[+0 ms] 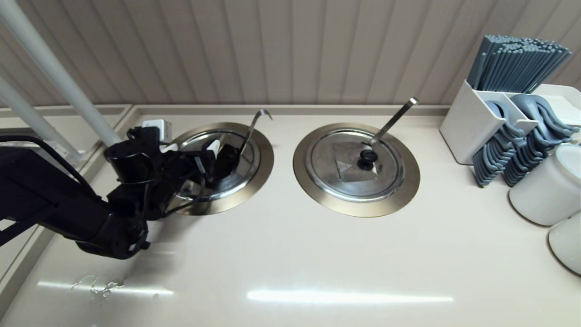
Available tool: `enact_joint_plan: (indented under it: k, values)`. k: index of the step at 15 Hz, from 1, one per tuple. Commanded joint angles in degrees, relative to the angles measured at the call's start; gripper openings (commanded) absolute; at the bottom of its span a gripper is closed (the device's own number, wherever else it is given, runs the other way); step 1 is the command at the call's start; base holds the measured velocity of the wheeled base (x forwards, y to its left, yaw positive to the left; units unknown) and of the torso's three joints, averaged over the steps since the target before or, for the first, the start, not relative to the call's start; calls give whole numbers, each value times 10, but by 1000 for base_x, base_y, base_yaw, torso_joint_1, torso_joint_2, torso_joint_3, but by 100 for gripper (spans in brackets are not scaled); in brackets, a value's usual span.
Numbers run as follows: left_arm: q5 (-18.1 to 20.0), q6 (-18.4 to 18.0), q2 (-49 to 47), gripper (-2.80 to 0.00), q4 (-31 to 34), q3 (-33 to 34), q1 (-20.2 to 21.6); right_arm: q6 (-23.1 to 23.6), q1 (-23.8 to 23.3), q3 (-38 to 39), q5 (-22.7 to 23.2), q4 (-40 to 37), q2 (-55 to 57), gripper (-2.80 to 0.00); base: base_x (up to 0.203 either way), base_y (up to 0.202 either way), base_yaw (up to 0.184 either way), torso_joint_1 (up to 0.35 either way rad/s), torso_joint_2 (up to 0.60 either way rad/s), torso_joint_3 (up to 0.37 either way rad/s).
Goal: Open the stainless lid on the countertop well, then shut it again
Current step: Open the lid
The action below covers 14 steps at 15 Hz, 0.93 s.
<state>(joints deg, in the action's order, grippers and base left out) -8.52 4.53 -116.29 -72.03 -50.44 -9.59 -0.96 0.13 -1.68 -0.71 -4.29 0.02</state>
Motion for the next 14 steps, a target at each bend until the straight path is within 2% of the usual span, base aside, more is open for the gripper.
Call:
enact_joint_plan:
  k: [1, 14]
  values:
    - [5, 0, -1, 0, -3, 1, 4, 0, 0, 0, 0, 0, 1, -280, 0, 0, 0, 0, 0, 0]
    - [42, 0, -1, 0, 0, -11, 44, 0, 0, 0, 0, 0, 1, -280, 0, 0, 0, 0, 0, 0]
